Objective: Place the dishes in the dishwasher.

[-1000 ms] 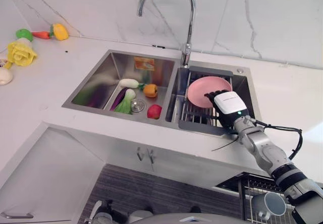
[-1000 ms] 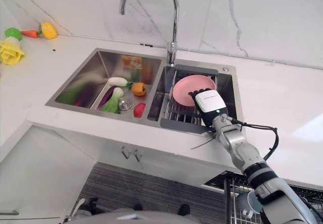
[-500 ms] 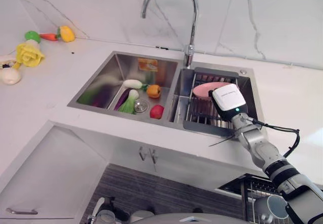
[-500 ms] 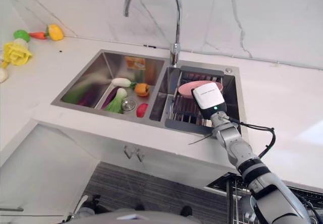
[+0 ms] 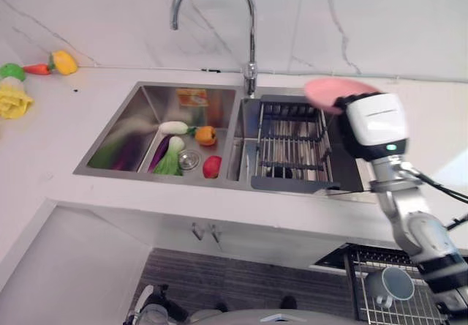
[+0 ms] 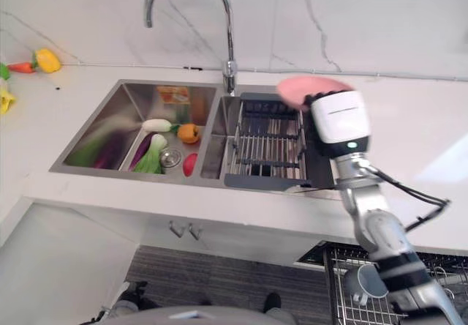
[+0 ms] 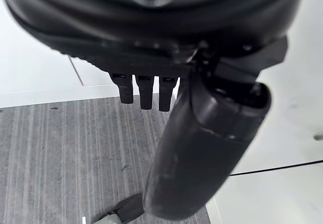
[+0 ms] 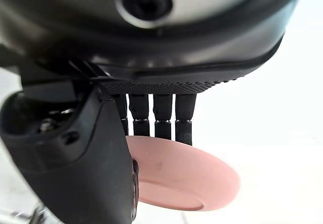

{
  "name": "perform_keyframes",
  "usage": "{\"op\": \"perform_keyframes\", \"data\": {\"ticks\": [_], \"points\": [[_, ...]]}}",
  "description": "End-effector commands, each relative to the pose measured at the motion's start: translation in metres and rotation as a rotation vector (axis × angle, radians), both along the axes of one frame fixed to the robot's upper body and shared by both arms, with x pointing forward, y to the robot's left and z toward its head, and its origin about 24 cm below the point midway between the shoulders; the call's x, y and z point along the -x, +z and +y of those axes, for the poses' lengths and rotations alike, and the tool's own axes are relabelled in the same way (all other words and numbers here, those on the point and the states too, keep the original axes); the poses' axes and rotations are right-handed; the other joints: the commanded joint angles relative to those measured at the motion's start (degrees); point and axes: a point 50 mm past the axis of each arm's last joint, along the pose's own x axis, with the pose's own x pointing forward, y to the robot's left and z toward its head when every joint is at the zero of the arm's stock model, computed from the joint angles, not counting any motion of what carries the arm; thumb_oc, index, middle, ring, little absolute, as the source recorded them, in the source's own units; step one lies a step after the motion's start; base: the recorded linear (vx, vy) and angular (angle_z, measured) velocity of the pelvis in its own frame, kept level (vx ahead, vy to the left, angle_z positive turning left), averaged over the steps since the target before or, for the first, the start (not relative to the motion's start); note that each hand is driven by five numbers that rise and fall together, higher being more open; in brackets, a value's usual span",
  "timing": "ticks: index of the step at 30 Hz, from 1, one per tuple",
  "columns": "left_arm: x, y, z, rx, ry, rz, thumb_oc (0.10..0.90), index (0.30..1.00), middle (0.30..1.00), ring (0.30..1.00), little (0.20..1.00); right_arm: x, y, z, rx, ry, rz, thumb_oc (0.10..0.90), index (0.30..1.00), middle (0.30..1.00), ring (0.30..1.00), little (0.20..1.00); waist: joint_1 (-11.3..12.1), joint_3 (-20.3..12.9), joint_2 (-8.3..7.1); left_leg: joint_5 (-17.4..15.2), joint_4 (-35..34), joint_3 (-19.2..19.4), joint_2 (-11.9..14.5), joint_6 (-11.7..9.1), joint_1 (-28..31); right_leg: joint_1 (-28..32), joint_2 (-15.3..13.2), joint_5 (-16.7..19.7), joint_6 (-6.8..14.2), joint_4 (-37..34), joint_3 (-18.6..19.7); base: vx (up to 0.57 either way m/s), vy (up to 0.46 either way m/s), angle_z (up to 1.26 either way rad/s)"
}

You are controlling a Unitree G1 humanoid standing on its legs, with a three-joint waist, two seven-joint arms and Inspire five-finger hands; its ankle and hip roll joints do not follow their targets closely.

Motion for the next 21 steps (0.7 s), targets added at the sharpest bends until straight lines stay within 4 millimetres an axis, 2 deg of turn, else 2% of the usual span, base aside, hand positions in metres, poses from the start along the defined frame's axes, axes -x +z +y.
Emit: {"op": "perform_keyframes", "data": {"ticks": [1, 8, 9, 10, 11, 12, 13, 15, 16, 17, 19, 20, 21], "points": [[-0.018, 0.006, 0.014, -0.083, -0.107, -0.007, 0.800, 0.900, 0.900, 0.900, 0.900, 0.012, 0.070, -0.003, 0.015, 0.048, -0.365, 0.400, 0.300, 0.300, 0.300, 0.300, -0.72, -1.40, -1.51, -0.58, 0.21, 0.92, 1.18, -3.10, -1.02, 6.66, -3.65, -8.36, 5.80, 1.01, -0.01, 0.01, 0.032, -0.43], [-0.023, 0.012, 0.021, -0.086, -0.073, -0.057, 0.800, 0.900, 0.900, 0.900, 0.900, 0.051, 0.070, -0.035, -0.005, -0.082, -0.379, 0.400, 0.300, 0.300, 0.300, 0.300, -4.57, -1.06, -1.69, -2.07, 0.21, 5.70, 1.27, -2.42, 0.29, 4.30, -3.47, -6.89, 6.60, 1.01, 5.41, 0.02, 0.040, -0.52], [-0.025, 0.014, 0.022, -0.083, -0.055, -0.078, 0.800, 0.900, 0.900, 0.900, 0.900, 0.061, 0.067, -0.046, -0.019, -0.139, -0.374, 0.400, 0.300, 0.300, 0.300, 0.300, -6.19, -0.89, -1.74, -2.38, 0.21, 7.05, 1.33, -2.30, 0.67, 3.79, -3.50, -6.53, 6.81, 1.01, 6.63, 0.03, 0.041, -0.53], [-0.025, 0.014, 0.023, -0.084, -0.057, -0.077, 0.800, 0.900, 0.900, 0.900, 0.900, 0.062, 0.066, -0.046, -0.020, -0.141, -0.373, 0.400, 0.300, 0.300, 0.300, 0.300, -5.96, -0.92, -1.76, -2.42, 0.21, 7.19, 1.34, -2.29, 0.72, 3.77, -3.49, -6.50, 6.82, 1.01, 6.76, 0.02, 0.043, -0.40], [-0.014, 0.007, 0.019, -0.069, -0.018, -0.024, 0.800, 0.900, 0.900, 0.900, 0.900, 0.065, 0.063, -0.051, -0.077, -0.157, -0.389, 0.400, 0.300, 0.300, 0.300, 0.300, -6.51, -0.88, -2.02, -2.52, 0.21, 7.80, 1.31, -2.16, 0.94, 3.41, -3.44, -6.27, 6.87, 1.01, 7.57, 0.00, 0.015, -0.36], [-0.016, 0.009, 0.017, -0.131, -0.084, -0.048, 0.800, 0.900, 0.900, 0.900, 0.900, 0.072, 0.052, -0.053, -0.097, -0.180, -0.377, 0.400, 0.300, 0.300, 0.300, 0.300, -6.86, -0.52, -2.28, -2.71, 0.21, 8.27, 1.34, -2.06, 1.14, 3.15, -3.36, -6.08, 6.93, 1.01, 8.32, 0.00, 0.021, -0.71], [-0.020, 0.010, 0.014, -0.131, -0.108, -0.058, 0.800, 0.900, 0.900, 0.900, 0.900, 0.074, 0.047, -0.051, -0.106, -0.180, -0.359, 0.400, 0.300, 0.300, 0.300, 0.300, -8.04, -0.40, -2.35, -2.81, 0.21, 8.92, 1.33, -1.94, 1.07, 2.61, -3.27, -5.82, 7.09, 1.01, 9.01, 0.00, 0.022, -0.86], [-0.027, 0.012, 0.015, -0.123, -0.101, -0.079, 0.800, 0.900, 0.900, 0.900, 0.900, 0.079, 0.045, -0.056, -0.118, -0.220, -0.366, 0.400, 0.300, 0.300, 0.300, 0.300, -8.55, -0.39, -2.38, -3.07, 0.21, 9.93, 1.41, -1.88, 1.33, 2.24, -3.24, -5.64, 7.31, 1.01, 9.91, 0.01, 0.028, -0.53], [-0.037, 0.015, 0.011, -0.119, -0.090, -0.117, 0.800, 0.900, 0.900, 0.900, 0.900, 0.084, 0.036, -0.057, -0.139, -0.253, -0.351, 0.400, 0.300, 0.300, 0.300, 0.300, -9.75, -0.48, -2.33, -3.32, 0.21, 11.13, 1.33, -1.69, 1.58, 1.55, -3.16, -5.28, 7.52, 1.01, 11.33, 0.03, 0.042, -0.35], [-0.014, 0.004, 0.006, -0.084, -0.041, -0.024, 0.800, 0.900, 0.900, 0.900, 0.900, 0.085, 0.032, -0.061, -0.168, -0.279, -0.352, 0.400, 0.300, 0.300, 0.300, 0.300, -9.59, -0.40, -2.43, -3.71, 0.21, 11.56, 1.19, -1.55, 1.97, 1.56, -3.11, -5.43, 7.67, 1.01, 11.87, 0.00, 0.040, -0.75], [-0.009, 0.004, 0.004, -0.123, -0.098, -0.016, 0.800, 0.900, 0.900, 0.900, 0.900, 0.090, 0.013, -0.063, -0.210, -0.316, -0.287, 0.400, 0.300, 0.300, 0.300, 0.300, -10.02, 0.01, -2.54, -3.46, 0.21, 12.20, 1.10, -1.45, 1.52, 0.68, -3.09, -4.79, 7.67, 1.01, 12.75, -0.05, 0.034, -1.14], [-0.014, 0.007, 0.001, -0.111, -0.115, -0.056, 0.800, 0.900, 0.900, 0.900, 0.900, 0.092, 0.005, -0.064, -0.263, -0.339, -0.279, 0.400, 0.300, 0.300, 0.300, 0.300, -10.20, 0.44, -2.30, -3.48, 0.21, 12.35, 0.99, -1.28, 1.15, 0.09, -3.27, -4.49, 7.72, 1.04, 13.11, -0.04, 0.043, -0.73], [-0.012, 0.006, 0.002, -0.112, -0.119, -0.049, 0.800, 0.900, 0.900, 0.900, 0.900, 0.093, 0.001, -0.064, -0.278, -0.348, -0.267, 0.400, 0.300, 0.300, 0.300, 0.300, -10.05, 0.48, -2.25, -3.51, 0.21, 12.30, 0.87, -1.21, 1.05, -0.10, -3.33, -4.40, 7.77, 1.04, 13.12, -0.03, 0.030, -0.25]]}}
